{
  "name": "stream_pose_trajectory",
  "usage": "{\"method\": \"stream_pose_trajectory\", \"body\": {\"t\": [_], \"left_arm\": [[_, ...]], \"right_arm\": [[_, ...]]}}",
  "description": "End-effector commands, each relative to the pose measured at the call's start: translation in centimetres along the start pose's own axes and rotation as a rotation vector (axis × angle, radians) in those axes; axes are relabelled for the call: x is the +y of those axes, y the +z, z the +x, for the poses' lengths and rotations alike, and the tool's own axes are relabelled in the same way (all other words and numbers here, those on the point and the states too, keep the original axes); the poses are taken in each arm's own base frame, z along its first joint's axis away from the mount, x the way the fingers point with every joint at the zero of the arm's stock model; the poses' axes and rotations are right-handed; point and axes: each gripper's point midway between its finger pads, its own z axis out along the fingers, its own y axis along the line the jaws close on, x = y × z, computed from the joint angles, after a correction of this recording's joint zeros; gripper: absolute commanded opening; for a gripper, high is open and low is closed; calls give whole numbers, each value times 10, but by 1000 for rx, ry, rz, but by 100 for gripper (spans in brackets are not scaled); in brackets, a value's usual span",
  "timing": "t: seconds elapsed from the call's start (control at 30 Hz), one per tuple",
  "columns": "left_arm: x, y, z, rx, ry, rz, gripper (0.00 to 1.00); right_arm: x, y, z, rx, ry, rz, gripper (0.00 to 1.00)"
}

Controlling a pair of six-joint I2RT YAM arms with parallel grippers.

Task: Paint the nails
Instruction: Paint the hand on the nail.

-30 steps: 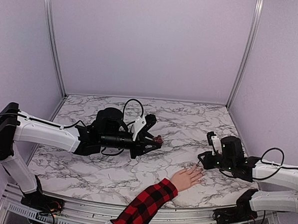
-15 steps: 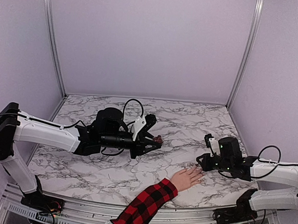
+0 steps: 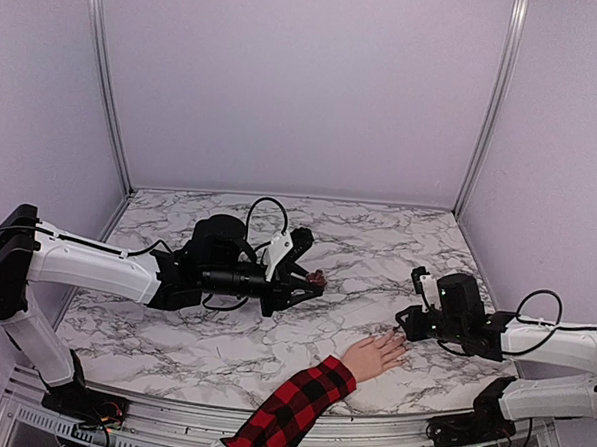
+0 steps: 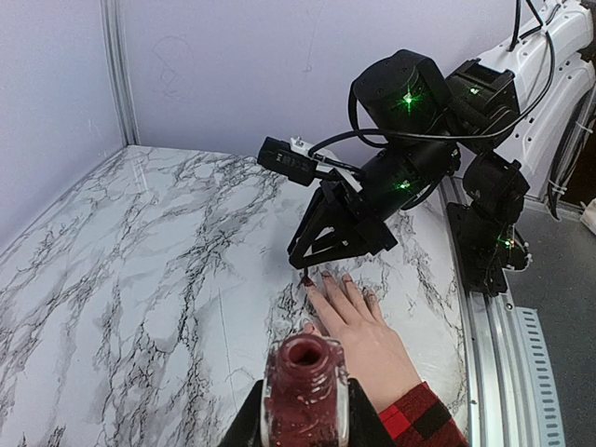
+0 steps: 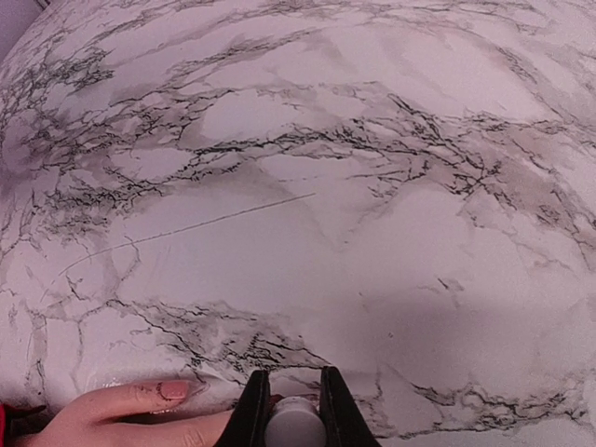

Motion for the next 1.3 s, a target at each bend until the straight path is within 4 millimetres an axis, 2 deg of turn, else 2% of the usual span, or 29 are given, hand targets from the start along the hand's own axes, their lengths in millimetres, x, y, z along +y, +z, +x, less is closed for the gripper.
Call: {"method": "stream_pose_trajectory", "body": {"t": [0.0, 0.23, 0.47, 0.8, 0.9, 1.03, 1.27], "left_arm": [[3, -2, -18, -55, 20, -2, 0], [3, -1, -19, -56, 21, 0, 0], [3, -1, -18, -55, 21, -1, 0], [3, 0, -19, -56, 20, 2, 0], [3, 0, -19, -56, 19, 6, 0], [3, 0, -19, -56, 19, 5, 0], [3, 0, -19, -55, 19, 1, 0]], "right_arm": [[-2, -1, -17, -41, 23, 26, 0], [-10, 0, -12, -18, 35, 69, 0], [-13, -5, -15, -42, 44, 82, 0], [2, -23, -23, -131, 8, -17, 0], [7, -22, -27, -139, -1, -46, 0], [15, -15, -21, -91, -18, -84, 0], [16, -13, -21, -83, -17, -84, 0]]}}
